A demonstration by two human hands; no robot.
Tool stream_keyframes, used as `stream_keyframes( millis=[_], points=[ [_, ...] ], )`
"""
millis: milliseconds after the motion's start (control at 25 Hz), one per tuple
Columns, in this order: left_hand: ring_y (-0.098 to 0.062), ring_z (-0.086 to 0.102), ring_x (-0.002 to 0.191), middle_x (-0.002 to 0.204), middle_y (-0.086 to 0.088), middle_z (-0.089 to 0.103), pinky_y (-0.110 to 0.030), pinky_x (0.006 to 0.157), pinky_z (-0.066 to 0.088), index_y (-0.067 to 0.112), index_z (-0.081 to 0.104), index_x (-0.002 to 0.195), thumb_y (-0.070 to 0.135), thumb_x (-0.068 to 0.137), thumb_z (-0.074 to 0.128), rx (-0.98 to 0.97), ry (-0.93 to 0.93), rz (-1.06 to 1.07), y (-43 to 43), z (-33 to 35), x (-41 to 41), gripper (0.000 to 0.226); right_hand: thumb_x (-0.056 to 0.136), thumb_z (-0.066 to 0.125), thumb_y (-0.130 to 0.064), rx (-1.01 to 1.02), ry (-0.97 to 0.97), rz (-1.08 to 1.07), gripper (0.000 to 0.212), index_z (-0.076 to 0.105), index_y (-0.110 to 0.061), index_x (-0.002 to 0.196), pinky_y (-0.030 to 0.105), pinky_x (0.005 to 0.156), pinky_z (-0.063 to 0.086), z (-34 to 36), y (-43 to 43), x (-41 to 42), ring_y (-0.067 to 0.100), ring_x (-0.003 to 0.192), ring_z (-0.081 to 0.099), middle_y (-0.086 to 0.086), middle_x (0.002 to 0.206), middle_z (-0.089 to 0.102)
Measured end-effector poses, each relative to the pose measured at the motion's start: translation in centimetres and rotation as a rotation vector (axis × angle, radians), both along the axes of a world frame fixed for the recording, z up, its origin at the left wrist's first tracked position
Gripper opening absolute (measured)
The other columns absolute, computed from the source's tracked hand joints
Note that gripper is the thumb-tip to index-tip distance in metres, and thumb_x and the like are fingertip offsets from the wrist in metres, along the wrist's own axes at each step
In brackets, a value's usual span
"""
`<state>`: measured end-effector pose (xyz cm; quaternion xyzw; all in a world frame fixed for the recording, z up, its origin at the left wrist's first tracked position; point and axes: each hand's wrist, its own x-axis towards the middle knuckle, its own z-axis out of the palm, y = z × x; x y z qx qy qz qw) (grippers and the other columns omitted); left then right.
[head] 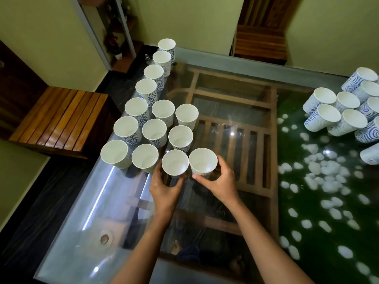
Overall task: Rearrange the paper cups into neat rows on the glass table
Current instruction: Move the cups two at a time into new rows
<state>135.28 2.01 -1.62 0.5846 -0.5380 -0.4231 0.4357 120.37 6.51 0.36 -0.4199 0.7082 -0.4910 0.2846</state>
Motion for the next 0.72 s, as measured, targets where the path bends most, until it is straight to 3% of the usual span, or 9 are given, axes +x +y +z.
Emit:
stream_keyframes(
  millis=[120, 240, 400, 520, 640, 720],
  points=[
    [-0.005, 0.058, 0.106, 0.118, 0.001, 0.061, -0.017, 0.091, 0.046, 0.017, 0.052, 0.122, 0.016, 0.062, 0.083, -0.045, -0.026, -0.005, 0.5, 0.6, 0.5, 0.068, 0.059, 0.087, -0.026, -0.017, -0.004, -0.002, 0.064, 0.051, -0.028, 0.112, -0.003, 0.078, 0.037, 0.7, 0.4, 0.0, -0.003, 0.1, 0.053, -0.012, 0.105, 0.057],
    [0.005, 0.052, 0.104, 0.115, 0.0, 0.059, 0.0, 0.086, 0.038, 0.011, 0.053, 0.121, 0.014, 0.063, 0.083, -0.101, -0.045, 0.02, 1.3, 1.5, 1.0, 0.065, 0.06, 0.086, -0.024, -0.041, 0.007, 0.011, 0.062, 0.053, -0.022, 0.112, -0.002, 0.079, 0.038, 1.8, 0.6, 0.0, 0.001, 0.1, 0.053, -0.011, 0.104, 0.058],
    [-0.002, 0.056, 0.101, 0.113, 0.002, 0.06, -0.011, 0.089, 0.044, 0.016, 0.055, 0.12, 0.019, 0.068, 0.08, -0.181, -0.055, 0.062, 1.7, 3.9, 1.8, 0.057, 0.061, 0.085, -0.025, -0.102, 0.02, -0.007, 0.063, 0.051, -0.023, 0.114, -0.001, 0.081, 0.039, 3.9, 0.5, -0.3, -0.009, 0.103, 0.051, -0.015, 0.106, 0.056],
    [-0.008, 0.06, 0.099, 0.11, -0.002, 0.064, -0.016, 0.087, 0.048, 0.011, 0.059, 0.113, 0.026, 0.073, 0.072, -0.274, -0.083, -0.002, -0.8, 6.2, 1.7, 0.045, 0.06, 0.083, -0.034, -0.135, 0.065, -0.006, 0.069, 0.051, -0.018, 0.119, 0.002, 0.083, 0.042, 5.7, -1.3, -0.7, -0.005, 0.104, 0.05, -0.005, 0.112, 0.054],
    [-0.012, 0.061, 0.099, 0.108, -0.004, 0.066, -0.024, 0.085, 0.051, 0.013, 0.06, 0.112, 0.018, 0.075, 0.072, -0.304, -0.062, -0.082, -6.1, 8.4, 1.4, 0.039, 0.06, 0.083, -0.036, -0.161, 0.134, 0.063, 0.071, 0.05, -0.018, 0.12, 0.018, 0.088, 0.046, 7.7, -5.8, -0.7, 0.007, 0.108, 0.052, -0.001, 0.117, 0.055],
    [-0.013, 0.061, 0.098, 0.107, -0.004, 0.065, -0.025, 0.084, 0.051, 0.014, 0.059, 0.112, 0.014, 0.076, 0.071, -0.297, -0.068, -0.153, -10.3, 9.7, 1.4, 0.037, 0.061, 0.083, -0.035, -0.15, 0.173, 0.069, 0.074, 0.048, -0.018, 0.124, 0.018, 0.088, 0.045, 8.9, -9.6, -0.3, 0.009, 0.11, 0.051, -0.002, 0.121, 0.054]
  ],
)
